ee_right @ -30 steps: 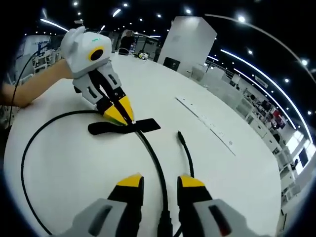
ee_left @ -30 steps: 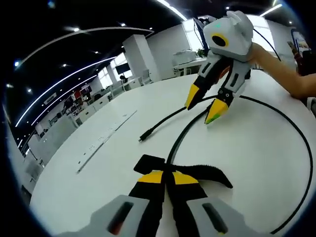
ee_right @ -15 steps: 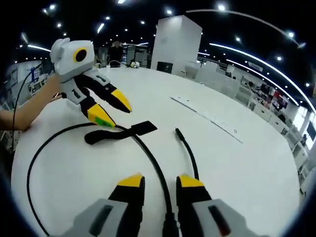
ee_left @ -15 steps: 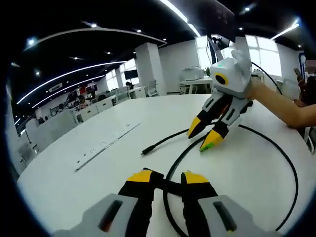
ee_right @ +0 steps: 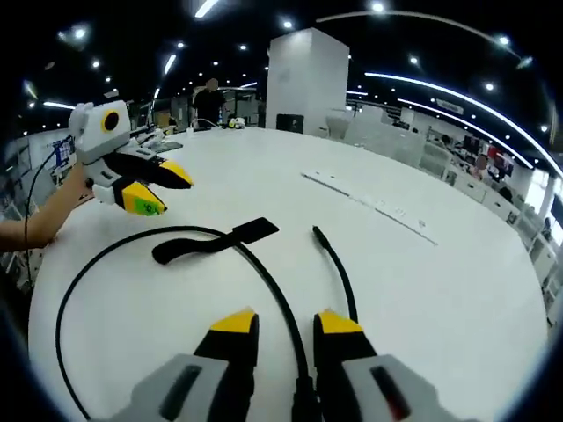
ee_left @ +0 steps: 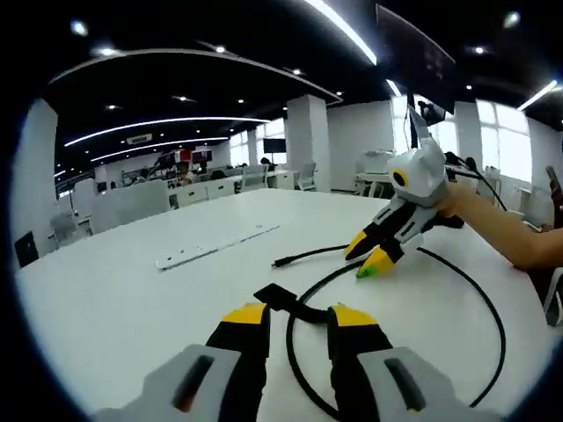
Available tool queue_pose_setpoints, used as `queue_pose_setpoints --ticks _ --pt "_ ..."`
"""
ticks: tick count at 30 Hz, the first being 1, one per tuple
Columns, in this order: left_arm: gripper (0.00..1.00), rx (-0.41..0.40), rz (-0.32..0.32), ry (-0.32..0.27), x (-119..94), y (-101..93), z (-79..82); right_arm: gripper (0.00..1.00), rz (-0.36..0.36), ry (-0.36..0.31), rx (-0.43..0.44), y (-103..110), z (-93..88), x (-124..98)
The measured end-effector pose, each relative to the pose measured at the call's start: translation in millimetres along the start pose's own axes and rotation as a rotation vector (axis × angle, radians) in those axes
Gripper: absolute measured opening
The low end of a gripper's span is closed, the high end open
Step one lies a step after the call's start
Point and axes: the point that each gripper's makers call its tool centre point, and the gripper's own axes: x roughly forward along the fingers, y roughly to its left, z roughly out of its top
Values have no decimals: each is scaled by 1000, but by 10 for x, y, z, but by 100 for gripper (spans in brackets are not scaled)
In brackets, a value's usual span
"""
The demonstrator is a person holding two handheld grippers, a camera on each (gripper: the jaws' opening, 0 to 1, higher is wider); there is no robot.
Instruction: Find the charging cable on the desk, coil it up and secure with Velcro.
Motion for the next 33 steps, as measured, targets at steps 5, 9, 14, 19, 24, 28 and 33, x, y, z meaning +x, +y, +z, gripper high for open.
queue_pose_setpoints --ticks 5,9,14,19,24,28,33 --pt "26 -15 59 -11 -82 14 -96 27 0 -8 16 -10 10 12" --pt "25 -54 31 78 -60 -74 -290 26 -1 -12 14 -6 14 13" --pt "25 -44 51 91 -124 -72 -290 21 -20 -5 16 -49 10 12" --pt "23 -83 62 192 -133 -38 -517 15 -37 11 21 -72 -2 -6" --pt "21 -76 67 224 -189 -12 -537 9 -67 61 -42 -68 -36 -47" --pt "20 -93 57 242 -200 -69 -554 10 -85 78 -92 -47 -47 -53" --pt "20 -45 50 253 -179 -114 -570 18 -71 46 -29 -73 -61 -60"
